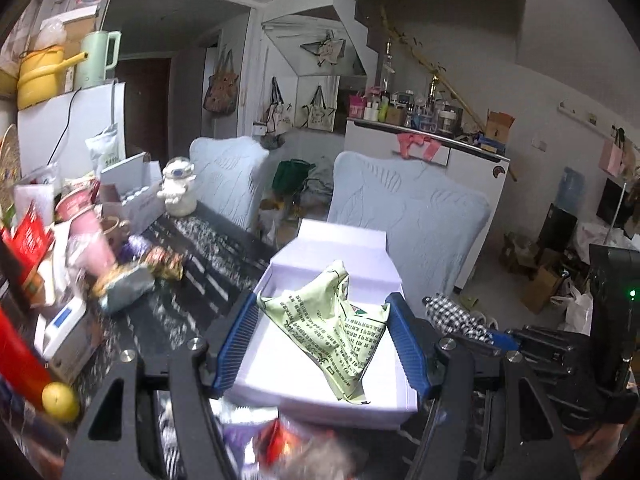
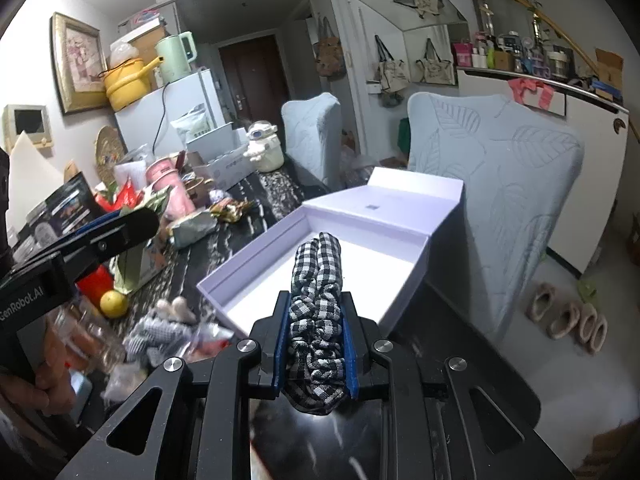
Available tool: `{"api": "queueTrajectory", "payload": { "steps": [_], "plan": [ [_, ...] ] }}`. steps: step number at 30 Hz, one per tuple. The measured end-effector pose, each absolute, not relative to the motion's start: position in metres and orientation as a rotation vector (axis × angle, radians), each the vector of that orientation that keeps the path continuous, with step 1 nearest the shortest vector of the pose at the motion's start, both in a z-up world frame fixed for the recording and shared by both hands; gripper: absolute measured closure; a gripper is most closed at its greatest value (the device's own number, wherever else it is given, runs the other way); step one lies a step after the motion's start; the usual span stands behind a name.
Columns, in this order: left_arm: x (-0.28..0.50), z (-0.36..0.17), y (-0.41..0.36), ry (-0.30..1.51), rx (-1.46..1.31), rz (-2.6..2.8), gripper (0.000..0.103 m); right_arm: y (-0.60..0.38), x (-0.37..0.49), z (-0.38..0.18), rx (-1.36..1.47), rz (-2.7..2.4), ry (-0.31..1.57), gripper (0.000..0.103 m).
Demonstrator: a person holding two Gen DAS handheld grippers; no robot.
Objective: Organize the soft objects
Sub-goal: 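Carry scrunchie and green packet into the gift box and release both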
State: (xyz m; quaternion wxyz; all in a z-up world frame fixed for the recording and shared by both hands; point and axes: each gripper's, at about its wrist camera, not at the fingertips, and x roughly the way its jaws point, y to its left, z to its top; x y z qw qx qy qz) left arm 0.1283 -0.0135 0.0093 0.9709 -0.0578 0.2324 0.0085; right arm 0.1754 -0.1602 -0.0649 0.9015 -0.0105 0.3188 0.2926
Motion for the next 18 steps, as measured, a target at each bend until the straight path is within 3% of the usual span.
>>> {"api": "queueTrajectory", "payload": {
  "steps": [18],
  "plan": [
    [0.251,-0.017,-0.008,0.561,-0.123,0.043,0.038,-0.139,0.28,-0.079,-0.038,0.611,0.684,0.081]
  ]
}}
